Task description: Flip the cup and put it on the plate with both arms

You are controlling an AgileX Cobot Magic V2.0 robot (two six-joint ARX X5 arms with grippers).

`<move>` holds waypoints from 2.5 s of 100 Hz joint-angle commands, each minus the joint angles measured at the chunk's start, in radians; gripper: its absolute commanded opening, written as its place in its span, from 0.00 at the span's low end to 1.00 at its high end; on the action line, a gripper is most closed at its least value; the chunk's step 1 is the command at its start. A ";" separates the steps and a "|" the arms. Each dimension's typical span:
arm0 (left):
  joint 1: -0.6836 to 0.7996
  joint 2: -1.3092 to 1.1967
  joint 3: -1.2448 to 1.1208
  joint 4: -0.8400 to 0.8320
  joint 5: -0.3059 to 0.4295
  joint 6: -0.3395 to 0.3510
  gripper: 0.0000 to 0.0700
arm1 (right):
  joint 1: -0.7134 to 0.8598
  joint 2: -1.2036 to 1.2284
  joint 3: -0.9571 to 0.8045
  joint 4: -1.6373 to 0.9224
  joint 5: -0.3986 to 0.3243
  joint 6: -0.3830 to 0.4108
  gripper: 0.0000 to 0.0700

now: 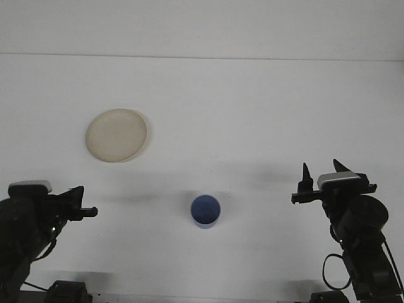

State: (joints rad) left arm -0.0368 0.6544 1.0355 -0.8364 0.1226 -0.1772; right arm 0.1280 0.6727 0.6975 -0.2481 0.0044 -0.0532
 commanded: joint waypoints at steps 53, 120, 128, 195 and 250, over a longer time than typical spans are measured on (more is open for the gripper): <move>-0.003 0.314 0.161 -0.118 0.006 0.080 0.68 | 0.002 0.002 0.003 0.012 0.004 -0.004 0.70; -0.458 0.679 0.295 0.023 0.109 0.004 0.68 | 0.002 0.002 0.003 0.012 0.004 -0.003 0.70; -0.511 0.764 0.362 0.019 0.109 0.004 0.68 | 0.002 0.002 0.003 0.012 0.003 -0.003 0.70; -0.702 1.130 0.510 -0.085 0.107 0.054 0.66 | 0.002 0.002 0.003 0.016 0.003 -0.003 0.70; -0.722 1.236 0.510 -0.088 0.107 0.090 0.01 | 0.002 0.002 0.003 0.017 0.004 -0.003 0.70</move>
State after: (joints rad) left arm -0.7441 1.8709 1.5242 -0.9199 0.2306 -0.1120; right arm 0.1280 0.6727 0.6975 -0.2432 0.0048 -0.0532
